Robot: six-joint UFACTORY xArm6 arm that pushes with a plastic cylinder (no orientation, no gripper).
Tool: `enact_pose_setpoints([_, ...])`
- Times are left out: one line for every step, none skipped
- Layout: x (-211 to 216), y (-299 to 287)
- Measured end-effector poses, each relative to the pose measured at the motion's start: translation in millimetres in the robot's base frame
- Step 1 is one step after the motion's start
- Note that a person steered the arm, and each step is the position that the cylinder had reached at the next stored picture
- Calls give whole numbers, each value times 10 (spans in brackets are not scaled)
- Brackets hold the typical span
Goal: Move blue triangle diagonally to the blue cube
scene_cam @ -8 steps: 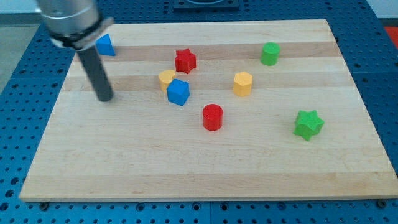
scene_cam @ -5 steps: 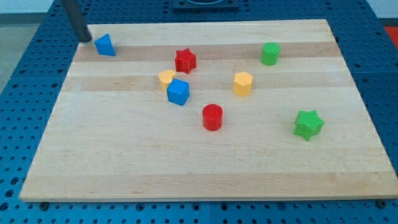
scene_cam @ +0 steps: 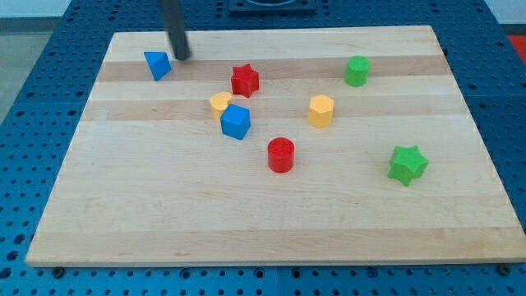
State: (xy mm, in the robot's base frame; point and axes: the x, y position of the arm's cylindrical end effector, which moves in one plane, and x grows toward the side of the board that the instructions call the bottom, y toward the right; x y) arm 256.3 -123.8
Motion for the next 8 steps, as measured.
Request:
enact_pose_setpoints([0,595])
enact_pose_setpoints([-180,480])
enact_pose_setpoints([-646,-18])
enact_pose_setpoints([-638,-297])
enact_pose_setpoints([-474,-937])
enact_pose_setpoints([219,-1059])
enact_pose_setpoints([541,-810])
enact_pose_setpoints([664,50])
